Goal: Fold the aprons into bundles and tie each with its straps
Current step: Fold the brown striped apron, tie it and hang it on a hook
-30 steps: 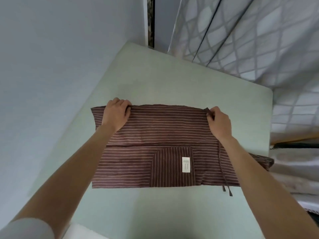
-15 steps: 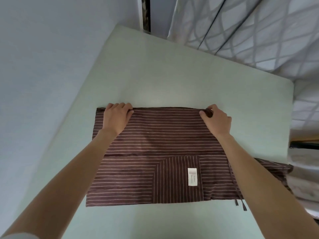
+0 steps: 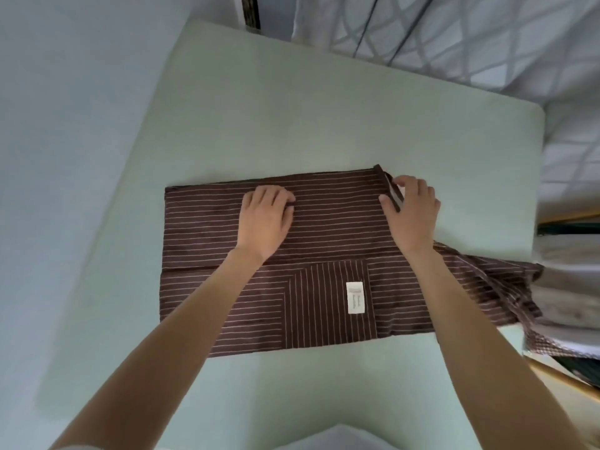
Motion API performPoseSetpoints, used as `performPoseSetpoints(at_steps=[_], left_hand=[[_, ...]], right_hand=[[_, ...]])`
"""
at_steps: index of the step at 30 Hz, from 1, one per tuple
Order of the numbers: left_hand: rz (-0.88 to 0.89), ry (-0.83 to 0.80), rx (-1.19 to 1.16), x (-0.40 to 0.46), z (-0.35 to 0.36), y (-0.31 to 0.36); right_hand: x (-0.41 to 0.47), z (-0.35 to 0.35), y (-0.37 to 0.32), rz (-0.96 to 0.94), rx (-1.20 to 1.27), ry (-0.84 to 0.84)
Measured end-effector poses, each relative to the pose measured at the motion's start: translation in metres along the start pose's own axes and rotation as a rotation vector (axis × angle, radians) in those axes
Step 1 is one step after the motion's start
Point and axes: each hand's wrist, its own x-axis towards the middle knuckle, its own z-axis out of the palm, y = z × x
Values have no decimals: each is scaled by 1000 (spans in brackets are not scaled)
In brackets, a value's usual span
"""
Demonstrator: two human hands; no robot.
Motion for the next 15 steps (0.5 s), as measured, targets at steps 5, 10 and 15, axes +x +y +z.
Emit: performPoseSetpoints(at_steps=[5, 10, 15], left_hand=[[229, -218, -195, -43, 27, 111], [279, -453, -92, -74, 59, 182], [250, -556, 7, -94, 77, 194]], right_hand=[[-111, -34, 58, 98, 111, 127], [-175, -60, 144, 146, -96, 195], [-167, -74, 195, 213, -167, 47]])
